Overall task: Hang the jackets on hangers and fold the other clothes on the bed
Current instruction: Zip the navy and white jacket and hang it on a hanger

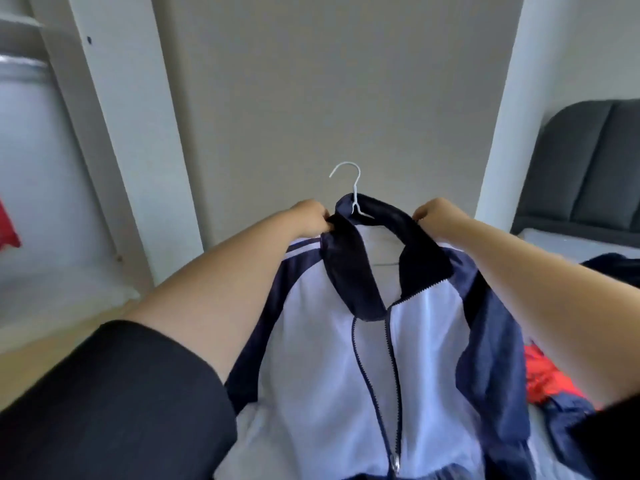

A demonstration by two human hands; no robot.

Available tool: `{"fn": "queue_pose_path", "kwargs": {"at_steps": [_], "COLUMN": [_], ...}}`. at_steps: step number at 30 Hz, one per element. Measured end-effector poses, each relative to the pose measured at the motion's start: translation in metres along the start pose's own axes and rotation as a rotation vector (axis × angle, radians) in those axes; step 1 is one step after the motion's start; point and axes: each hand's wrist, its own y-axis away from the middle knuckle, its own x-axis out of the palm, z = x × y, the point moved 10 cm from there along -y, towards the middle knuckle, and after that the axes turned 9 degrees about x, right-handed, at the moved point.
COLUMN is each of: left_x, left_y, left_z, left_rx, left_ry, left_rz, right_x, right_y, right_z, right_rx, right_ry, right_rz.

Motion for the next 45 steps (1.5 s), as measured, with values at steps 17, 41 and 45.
{"fn": "queue_pose_path", "kwargs": {"at_steps": [17,41,45], "left_x": [0.276,0.249,0.250], "left_y": [0.007,0.168,0.169], "left_z": [0.105,-0.011,-0.016], "left_rx": [-0.345,0.101,0.099], "left_ry": [0.359,0.275,0.289], "left_rz": [0.231,0.127,0.141], "right_x": [0.208,0.176,0.172], "right_y": [0.051,0.225,0.240], "right_z": [-0.114,-0.086,-0.069], "right_rx": [0.023,-0.425,-0.608], "right_ry": [-0.252,0.291,0.413], "right_rz": [0.230,0.296,0.054]}}
